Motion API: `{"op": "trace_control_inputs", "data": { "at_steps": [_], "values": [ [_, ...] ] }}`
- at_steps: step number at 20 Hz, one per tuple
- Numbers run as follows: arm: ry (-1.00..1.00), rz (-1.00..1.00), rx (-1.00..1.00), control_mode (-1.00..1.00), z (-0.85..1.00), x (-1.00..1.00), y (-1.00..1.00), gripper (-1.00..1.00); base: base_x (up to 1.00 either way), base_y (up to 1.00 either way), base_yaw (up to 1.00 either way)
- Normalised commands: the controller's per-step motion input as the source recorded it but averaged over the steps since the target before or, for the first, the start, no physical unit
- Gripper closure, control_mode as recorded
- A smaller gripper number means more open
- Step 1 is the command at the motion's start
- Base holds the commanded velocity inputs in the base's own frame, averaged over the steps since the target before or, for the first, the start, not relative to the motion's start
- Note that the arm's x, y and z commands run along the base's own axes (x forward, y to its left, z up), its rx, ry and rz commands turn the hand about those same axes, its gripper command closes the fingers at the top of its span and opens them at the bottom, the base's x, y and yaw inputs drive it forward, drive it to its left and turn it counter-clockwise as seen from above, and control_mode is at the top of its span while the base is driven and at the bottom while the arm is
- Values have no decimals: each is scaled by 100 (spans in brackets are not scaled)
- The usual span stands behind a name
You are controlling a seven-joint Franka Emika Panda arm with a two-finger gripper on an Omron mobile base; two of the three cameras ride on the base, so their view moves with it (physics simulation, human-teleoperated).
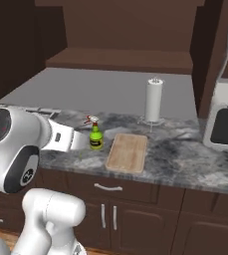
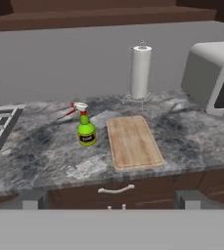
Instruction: Grab the spray bottle from the cabinet, then place it next to the cutting board for sanitizing. Then grab the dish brush from the countertop next to the sink and place it next to the cutting board.
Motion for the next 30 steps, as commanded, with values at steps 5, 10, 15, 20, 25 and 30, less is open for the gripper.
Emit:
{"op": "trace_control_inputs", "data": {
  "at_steps": [5,10,15,20,25,30],
  "values": [
    [0,0,0,100,0,0,0,-100,-91,-1,0],
    [0,0,0,100,0,0,0,-100,-27,13,-2],
    [0,0,0,100,0,0,0,-100,25,-21,-43],
    [0,0,0,100,0,0,0,-100,3,-14,-89],
    [0,0,0,100,0,0,0,-100,0,-9,-94],
    [0,0,0,100,0,0,0,-100,0,-11,-94]
  ]
}}
